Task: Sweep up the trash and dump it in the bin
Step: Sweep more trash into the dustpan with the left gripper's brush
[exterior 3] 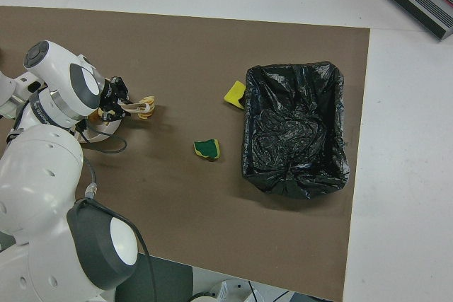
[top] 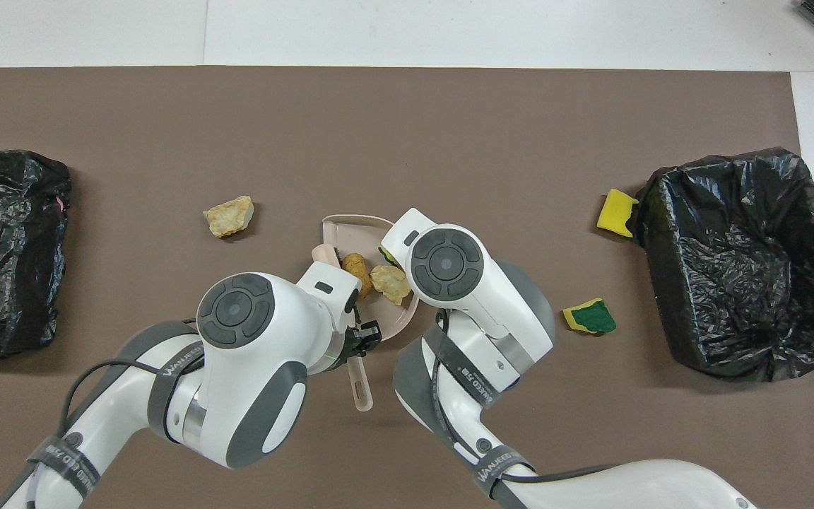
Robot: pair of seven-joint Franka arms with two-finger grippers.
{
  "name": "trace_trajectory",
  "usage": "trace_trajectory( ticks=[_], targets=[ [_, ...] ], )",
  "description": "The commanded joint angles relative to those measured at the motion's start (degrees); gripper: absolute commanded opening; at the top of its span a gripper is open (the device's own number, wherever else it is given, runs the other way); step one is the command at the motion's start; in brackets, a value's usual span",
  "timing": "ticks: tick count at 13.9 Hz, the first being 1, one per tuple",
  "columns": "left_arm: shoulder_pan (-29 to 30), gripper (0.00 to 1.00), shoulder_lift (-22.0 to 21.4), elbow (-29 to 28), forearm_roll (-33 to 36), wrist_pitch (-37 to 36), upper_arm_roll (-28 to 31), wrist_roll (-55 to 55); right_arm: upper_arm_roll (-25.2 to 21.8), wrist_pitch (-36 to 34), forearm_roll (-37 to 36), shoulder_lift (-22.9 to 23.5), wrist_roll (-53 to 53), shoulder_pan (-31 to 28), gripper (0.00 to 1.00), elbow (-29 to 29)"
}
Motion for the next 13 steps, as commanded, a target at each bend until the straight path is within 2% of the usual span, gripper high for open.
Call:
trace_trajectory(
  ticks=[1,2,5,7,10,13],
  targets=[
    [2.62,0.00,-1.40,2.15,0.50,-6.02,0.99,9.20,0.48,-1.86,-1.26,0.02,-0.95,0.52,0.00,-1.17],
    [4.12,0.00,-1.40,2.32,1.46,-8.04,0.99,9.75,0.48,-3.62,-2.57,0.02,-0.95,0.61,0.00,-0.47],
    [7.73,0.00,-0.97,6.01,14.01,-13.93,1.07,15.36,0.48,-6.97,-3.72,0.02,-0.86,0.87,0.00,1.29],
    [12.71,0.00,0.09,7.33,17.11,-13.51,0.99,19.83,0.48,-10.12,-4.34,0.02,-0.25,1.40,0.00,2.69],
    [20.36,0.00,2.19,8.65,18.95,-11.05,0.99,32.47,0.48,-10.84,-5.13,-0.16,1.86,2.10,0.00,2.70],
    [24.68,0.00,4.83,9.27,22.20,-7.55,0.99,40.05,0.39,-13.56,-6.53,-0.68,7.73,3.77,0.00,2.70]
  ],
)
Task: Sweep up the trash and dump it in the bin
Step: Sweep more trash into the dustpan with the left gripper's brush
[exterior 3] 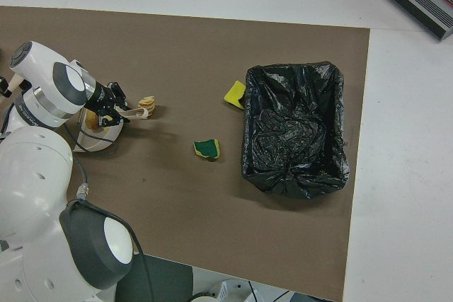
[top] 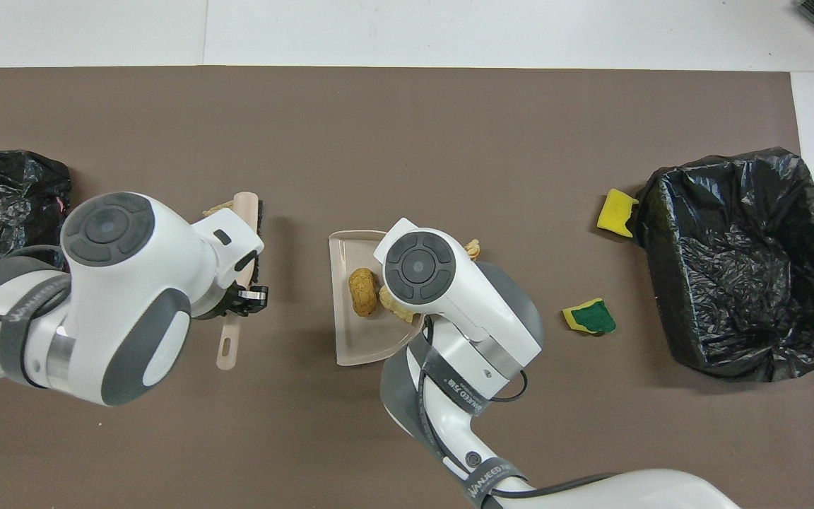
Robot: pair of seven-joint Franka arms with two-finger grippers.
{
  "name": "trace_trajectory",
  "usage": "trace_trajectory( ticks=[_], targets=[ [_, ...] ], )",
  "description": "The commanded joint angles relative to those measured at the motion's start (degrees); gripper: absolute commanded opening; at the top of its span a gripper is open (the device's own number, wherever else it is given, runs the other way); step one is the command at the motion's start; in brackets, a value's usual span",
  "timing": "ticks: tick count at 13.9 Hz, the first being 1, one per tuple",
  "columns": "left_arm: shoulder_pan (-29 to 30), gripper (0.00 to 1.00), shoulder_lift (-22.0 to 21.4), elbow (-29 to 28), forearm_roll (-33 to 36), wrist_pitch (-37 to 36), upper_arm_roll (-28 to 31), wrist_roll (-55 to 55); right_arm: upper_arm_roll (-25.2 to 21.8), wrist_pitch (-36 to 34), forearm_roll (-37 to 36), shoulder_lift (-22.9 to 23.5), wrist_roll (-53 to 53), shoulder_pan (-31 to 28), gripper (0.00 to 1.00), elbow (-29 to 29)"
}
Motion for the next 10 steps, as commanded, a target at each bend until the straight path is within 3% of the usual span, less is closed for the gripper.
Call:
trace_trajectory(
  ticks=[1,3,8,10],
  targets=[
    [3.77,0.00,4.16,2.13,3.57,3.64,-0.81,6.23,0.21,-3.12,-2.62,-0.85,7.38,1.63,0.00,-0.21],
    [5.00,0.00,6.36,1.96,4.11,6.98,-0.81,9.33,0.21,-4.26,-2.80,-1.29,11.70,2.59,0.00,-0.21],
    [4.31,0.00,5.67,-0.23,3.14,6.74,-1.59,9.50,0.39,-0.93,-1.93,-1.56,15.67,2.51,0.00,-1.88],
    [0.12,0.00,4.53,-2.17,2.53,6.91,-1.69,9.95,0.39,-0.05,-1.84,-1.03,15.76,2.16,0.00,-1.97]
  ],
)
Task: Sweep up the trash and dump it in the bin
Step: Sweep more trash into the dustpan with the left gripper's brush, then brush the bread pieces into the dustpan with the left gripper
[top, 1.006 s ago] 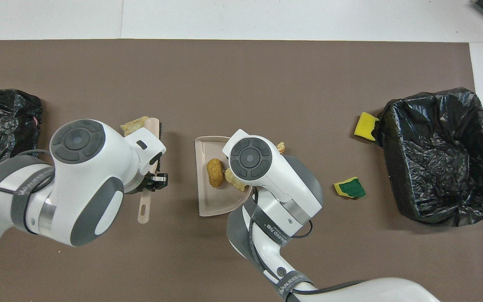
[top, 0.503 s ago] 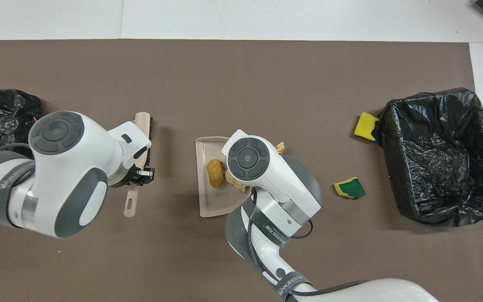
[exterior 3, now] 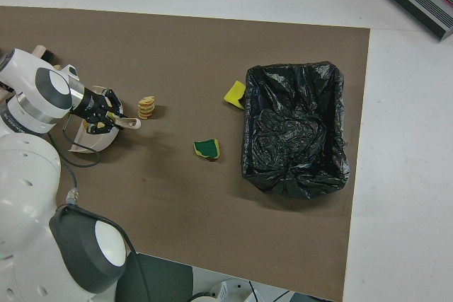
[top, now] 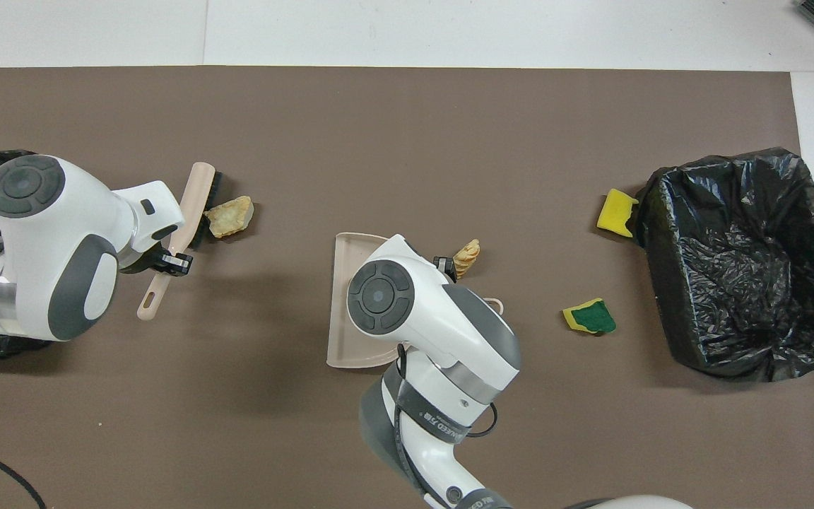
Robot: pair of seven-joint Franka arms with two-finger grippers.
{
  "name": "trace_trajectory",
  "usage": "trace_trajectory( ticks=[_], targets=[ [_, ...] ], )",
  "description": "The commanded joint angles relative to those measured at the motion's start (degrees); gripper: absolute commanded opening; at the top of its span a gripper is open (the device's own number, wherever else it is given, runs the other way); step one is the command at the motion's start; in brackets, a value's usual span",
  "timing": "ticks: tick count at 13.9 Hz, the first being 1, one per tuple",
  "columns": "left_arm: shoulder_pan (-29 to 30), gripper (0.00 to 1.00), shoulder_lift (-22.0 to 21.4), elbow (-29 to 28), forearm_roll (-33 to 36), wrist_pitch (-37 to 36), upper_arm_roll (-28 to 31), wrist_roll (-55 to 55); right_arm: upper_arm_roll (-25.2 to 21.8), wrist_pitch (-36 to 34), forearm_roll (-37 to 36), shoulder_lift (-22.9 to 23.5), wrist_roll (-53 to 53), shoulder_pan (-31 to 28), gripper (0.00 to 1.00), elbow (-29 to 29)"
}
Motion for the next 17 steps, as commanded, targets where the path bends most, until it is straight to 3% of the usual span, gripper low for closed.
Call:
trace_trajectory(
  ticks=[1,7,12,17],
  targets=[
    [-5.41,0.00,-2.64,-3.22,-1.43,-0.15,0.24,0.66,0.36,4.16,-0.20,0.47,3.23,-0.21,0.00,-1.14],
    [-17.11,0.00,-11.86,-15.96,-5.31,-0.76,0.33,-0.13,0.44,9.95,-0.11,2.06,1.05,-1.00,0.00,-2.19],
    [-22.56,0.00,-12.66,-15.54,-9.00,-3.57,0.33,-4.86,0.36,14.37,-0.11,2.06,-5.11,-3.02,0.00,-4.04],
    [-21.17,0.00,-12.05,-10.71,-8.65,-10.07,1.12,-16.97,0.44,12.26,-0.11,1.44,-7.21,-4.07,0.00,-3.08]
  ],
)
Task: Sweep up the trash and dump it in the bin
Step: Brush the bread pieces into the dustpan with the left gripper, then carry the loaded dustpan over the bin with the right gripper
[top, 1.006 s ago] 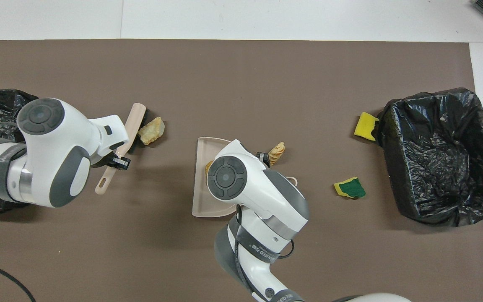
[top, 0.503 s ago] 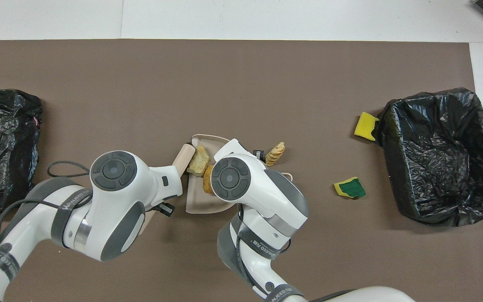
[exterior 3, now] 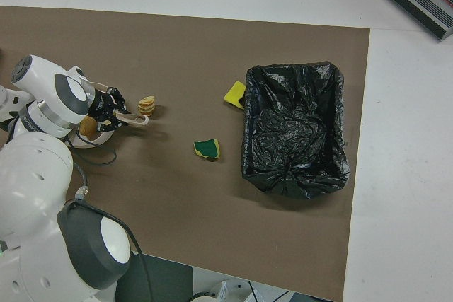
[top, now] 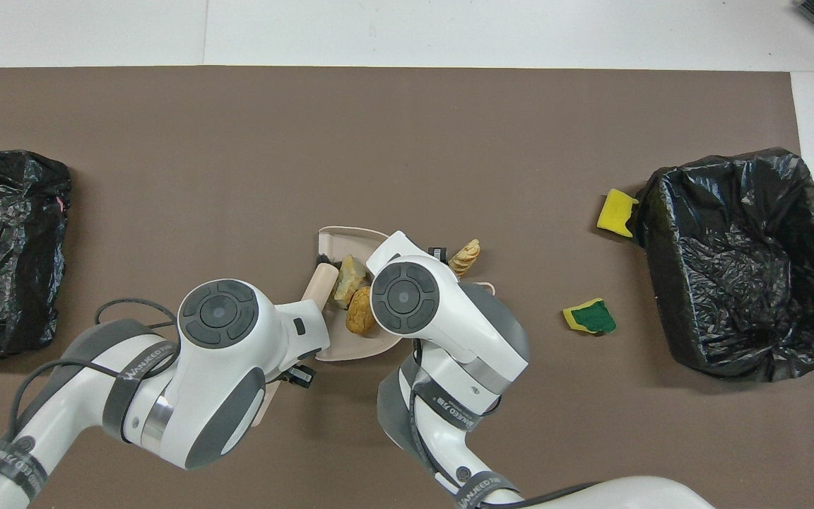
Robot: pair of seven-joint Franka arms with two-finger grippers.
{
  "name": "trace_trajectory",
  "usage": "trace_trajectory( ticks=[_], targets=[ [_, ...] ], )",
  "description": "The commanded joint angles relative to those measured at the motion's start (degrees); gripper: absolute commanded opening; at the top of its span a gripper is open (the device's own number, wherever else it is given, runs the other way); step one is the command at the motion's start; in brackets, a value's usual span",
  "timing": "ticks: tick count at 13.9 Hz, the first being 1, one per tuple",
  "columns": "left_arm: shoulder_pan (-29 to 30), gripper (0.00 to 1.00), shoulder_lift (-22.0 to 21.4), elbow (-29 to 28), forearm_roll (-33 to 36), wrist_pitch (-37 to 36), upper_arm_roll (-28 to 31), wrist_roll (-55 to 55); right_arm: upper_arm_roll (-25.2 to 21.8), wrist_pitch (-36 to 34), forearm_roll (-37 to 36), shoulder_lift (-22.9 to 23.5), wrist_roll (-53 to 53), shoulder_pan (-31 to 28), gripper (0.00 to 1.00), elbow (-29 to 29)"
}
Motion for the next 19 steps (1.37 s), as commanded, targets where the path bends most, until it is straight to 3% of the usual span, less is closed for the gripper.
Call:
trace_trajectory(
  ticks=[1,5,8,10,14,19],
  targets=[
    [1.58,0.00,-0.75,2.57,-0.61,-4.44,1.04,-6.38,0.32,1.67,-0.20,0.18,-3.72,-2.49,0.00,0.21],
    [2.48,0.00,-4.26,3.81,-0.61,-10.05,0.96,-11.74,0.41,-0.26,0.15,-2.80,-9.00,-4.69,0.00,0.21],
    [0.90,0.00,-7.25,2.85,-0.61,-14.63,-0.09,-21.82,0.24,-3.68,7.69,-6.14,-16.11,-8.99,0.00,0.92],
    [-1.73,0.00,-8.22,1.53,-0.61,-13.59,-0.36,-25.55,0.32,-7.80,8.15,-7.56,-17.01,-11.89,0.00,2.66],
    [-9.97,0.00,-15.68,-9.00,-2.00,-6.14,-0.36,-30.63,0.06,-12.21,8.15,-8.79,-24.81,-18.30,0.00,6.00],
    [-21.76,0.00,-17.28,-17.10,-3.59,4.94,-0.36,-44.44,-0.38,-18.45,7.02,-9.58,-31.15,-26.39,0.00,11.11]
  ],
)
